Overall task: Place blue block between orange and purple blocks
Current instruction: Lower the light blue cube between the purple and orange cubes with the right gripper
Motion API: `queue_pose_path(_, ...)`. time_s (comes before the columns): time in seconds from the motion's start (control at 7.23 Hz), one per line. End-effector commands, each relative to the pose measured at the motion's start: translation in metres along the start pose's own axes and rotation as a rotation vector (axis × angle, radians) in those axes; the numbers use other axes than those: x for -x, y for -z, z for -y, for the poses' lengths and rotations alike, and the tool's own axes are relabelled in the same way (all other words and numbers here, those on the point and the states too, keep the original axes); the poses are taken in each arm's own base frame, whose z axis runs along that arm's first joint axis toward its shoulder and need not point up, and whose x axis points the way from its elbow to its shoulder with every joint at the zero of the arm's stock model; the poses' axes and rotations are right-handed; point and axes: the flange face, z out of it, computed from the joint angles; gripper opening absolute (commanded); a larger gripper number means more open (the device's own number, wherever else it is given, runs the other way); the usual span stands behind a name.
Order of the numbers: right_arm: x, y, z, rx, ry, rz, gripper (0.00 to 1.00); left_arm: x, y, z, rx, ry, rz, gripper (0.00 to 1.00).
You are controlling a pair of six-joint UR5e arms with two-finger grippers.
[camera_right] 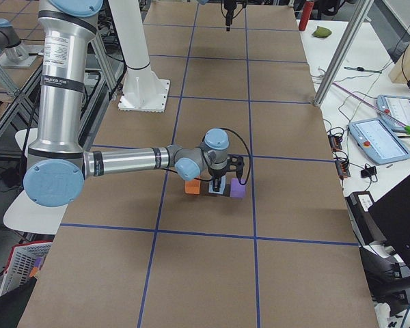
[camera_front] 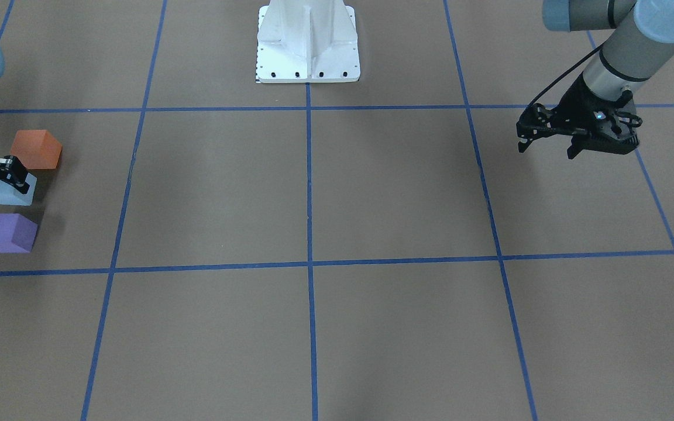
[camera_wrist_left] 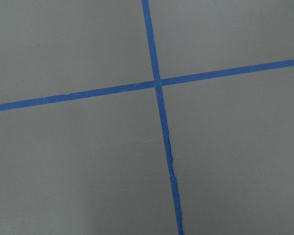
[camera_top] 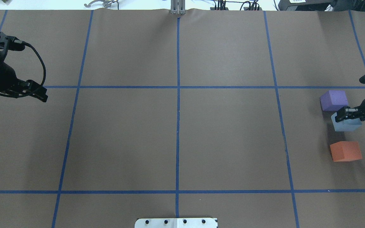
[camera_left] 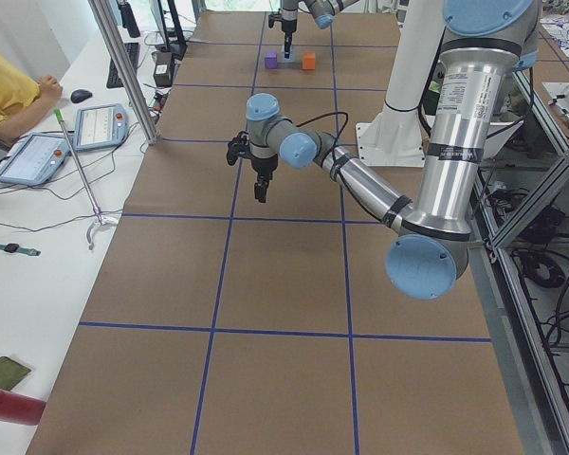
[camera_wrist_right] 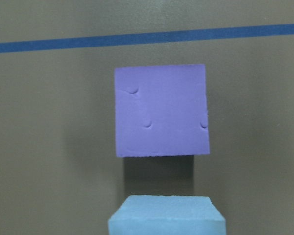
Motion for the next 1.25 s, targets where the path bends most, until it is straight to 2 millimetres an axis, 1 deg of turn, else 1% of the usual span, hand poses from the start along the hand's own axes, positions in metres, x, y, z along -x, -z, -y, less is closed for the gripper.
queue_pose_path(0.0,0.004,-0.003,0.005,0.001,-0.005,0.002,0.00,-0.001,0.001,0.000,-0.001,-0.001,-0.001,1.00)
queue_pose_path(0.14,0.006,-0.006,0.007,0.004,-0.006,0.001,0.00,-0.001,0.001,0.000,-0.001,0.001,-0.001,1.00)
queue_pose_path(0.28,0.003,-0.010,0.008,0.009,-0.015,-0.005,0.00,0.000,0.000,0.000,0.000,0.001,0.000,1.00)
queue_pose_path(0.55,0.008,-0.014,0.006,0.018,-0.011,-0.002,0.00,-0.002,0.001,0.000,-0.001,-0.001,-0.002,1.00)
queue_pose_path(0.97,0.014,-0.021,0.002,0.032,-0.006,-0.003,0.07,-0.004,0.006,-0.002,-0.009,-0.007,-0.007,1.00)
queue_pose_path(1.11,0.014,-0.022,0.001,0.033,-0.006,-0.005,0.27,-0.005,0.006,-0.002,-0.008,-0.008,-0.007,1.00)
